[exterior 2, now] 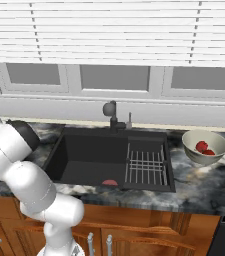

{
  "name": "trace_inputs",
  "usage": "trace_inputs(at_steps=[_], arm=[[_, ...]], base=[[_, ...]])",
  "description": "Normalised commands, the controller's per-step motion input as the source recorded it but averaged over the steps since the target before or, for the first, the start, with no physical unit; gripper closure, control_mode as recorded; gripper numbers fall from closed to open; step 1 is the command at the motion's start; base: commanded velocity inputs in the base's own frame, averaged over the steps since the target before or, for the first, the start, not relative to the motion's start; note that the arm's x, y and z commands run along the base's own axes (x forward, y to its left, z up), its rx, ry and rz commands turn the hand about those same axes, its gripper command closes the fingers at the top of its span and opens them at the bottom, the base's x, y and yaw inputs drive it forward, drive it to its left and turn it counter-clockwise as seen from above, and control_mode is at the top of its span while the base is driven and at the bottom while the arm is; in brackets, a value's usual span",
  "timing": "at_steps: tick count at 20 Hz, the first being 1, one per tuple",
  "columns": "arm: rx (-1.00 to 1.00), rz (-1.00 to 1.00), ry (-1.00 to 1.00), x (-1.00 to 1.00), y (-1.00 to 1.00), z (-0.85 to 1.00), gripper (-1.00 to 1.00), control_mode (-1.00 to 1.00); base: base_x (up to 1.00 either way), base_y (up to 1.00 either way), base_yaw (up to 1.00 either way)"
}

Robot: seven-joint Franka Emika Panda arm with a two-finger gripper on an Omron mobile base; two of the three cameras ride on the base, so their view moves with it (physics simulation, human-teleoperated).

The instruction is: Pick the bell peppers from the cabinet and place them in one bowl. Pick the corn from the sink and place it in the other bowl.

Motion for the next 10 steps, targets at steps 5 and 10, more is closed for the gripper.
trace_inputs(at_steps=[5, 10], arm=[[0.00, 0.07, 0.06, 0.16, 0.00, -0.14, 1.00, -1.00], [0.00, 0.03, 0.07, 0.14, 0.03, 0.06, 1.00, -1.00]], base=[[0.00, 0.00, 0.00], [0.00, 0.00, 0.00]])
